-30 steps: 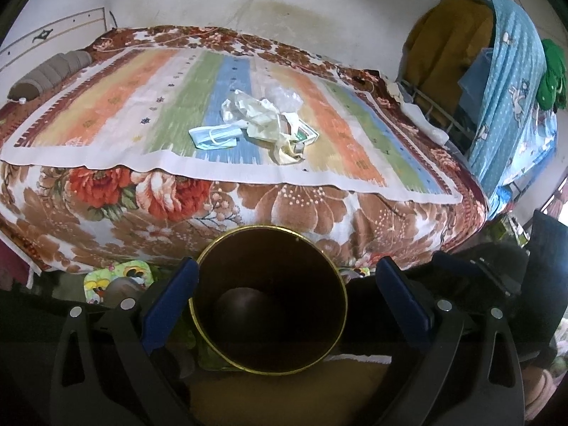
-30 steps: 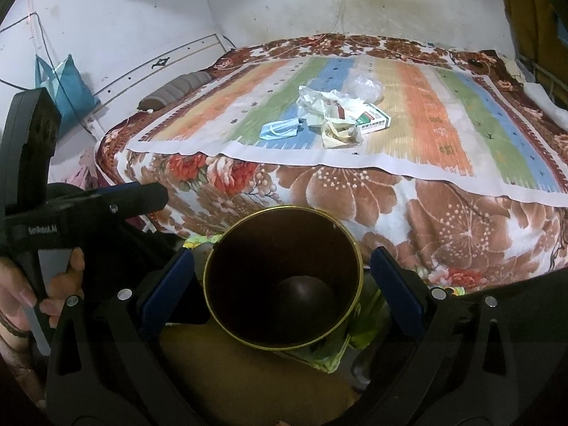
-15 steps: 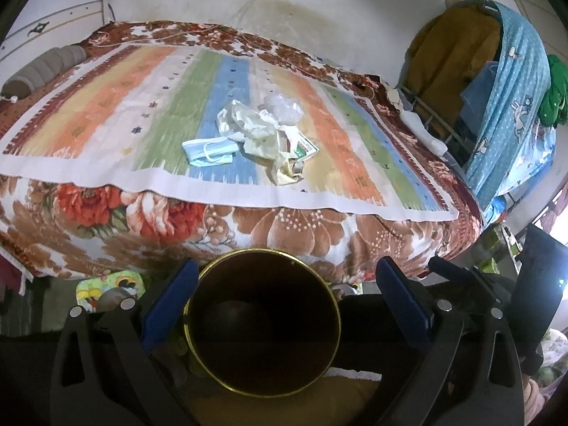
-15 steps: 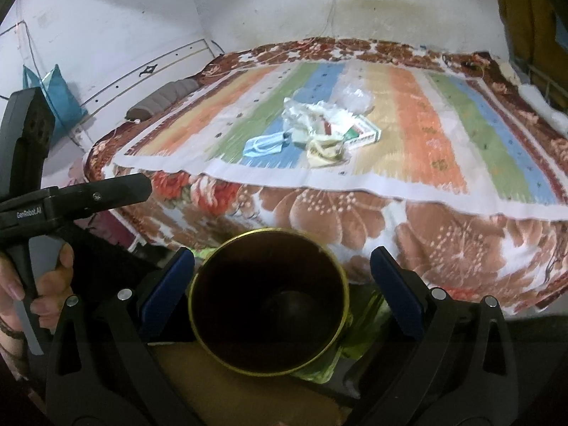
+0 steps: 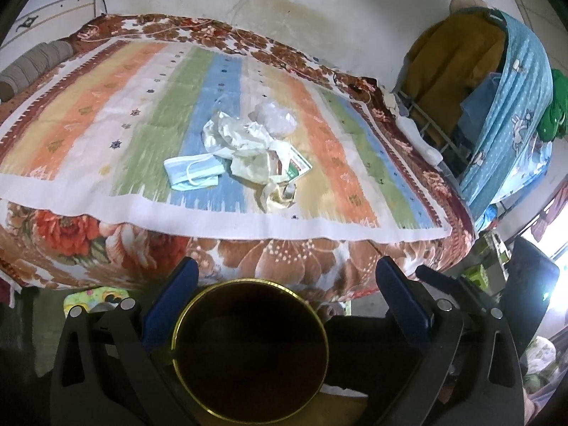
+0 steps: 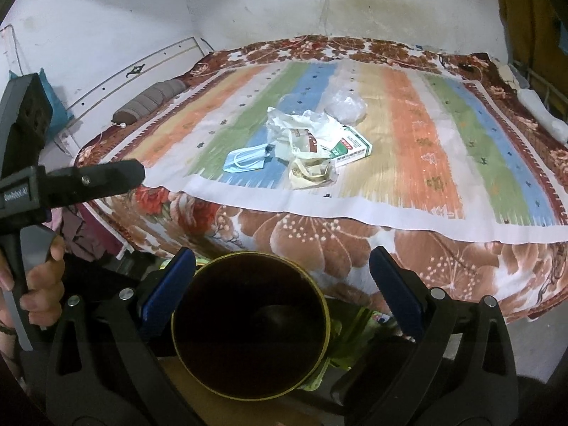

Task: Collect trash
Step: 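Move both tools from the bin toward the trash pile on the bed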

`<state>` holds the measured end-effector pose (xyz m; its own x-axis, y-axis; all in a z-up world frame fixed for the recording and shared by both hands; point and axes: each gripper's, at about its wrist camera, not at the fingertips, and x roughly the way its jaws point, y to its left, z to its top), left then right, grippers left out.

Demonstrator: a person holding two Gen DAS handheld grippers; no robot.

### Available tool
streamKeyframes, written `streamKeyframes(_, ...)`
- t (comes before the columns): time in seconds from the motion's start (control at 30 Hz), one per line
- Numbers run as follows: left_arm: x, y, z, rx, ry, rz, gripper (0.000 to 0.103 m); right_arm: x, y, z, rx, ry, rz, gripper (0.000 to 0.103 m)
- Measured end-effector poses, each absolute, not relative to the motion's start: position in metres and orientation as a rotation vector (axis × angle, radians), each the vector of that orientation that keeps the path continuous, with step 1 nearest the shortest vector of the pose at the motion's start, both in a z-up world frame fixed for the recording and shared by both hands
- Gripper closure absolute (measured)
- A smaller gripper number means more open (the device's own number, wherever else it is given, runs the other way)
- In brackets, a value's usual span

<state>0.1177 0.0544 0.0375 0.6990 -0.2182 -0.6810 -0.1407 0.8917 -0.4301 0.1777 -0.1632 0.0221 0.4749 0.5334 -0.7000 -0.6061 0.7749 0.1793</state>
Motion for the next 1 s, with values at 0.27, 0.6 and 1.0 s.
streamKeyframes(0.27,0.154,0.079,0.027,-0.638,0.848,-0.068,0.007,0.204,-0.161,0.021,-0.084,0.846,0.662,0.016)
streamKeyframes(0.6,0.2,0.083,0.022,-0.626,0.871,-0.081,0.01,0.239,-0.146,0.021,-0.129,0.873,0.656,0.015)
streamKeyframes(1.0,0.239,0.093,0.014,-0.657,0.857,-0.119,0.021,0.279,-0.127,0.009,-0.154,0.947,0.66,0.018)
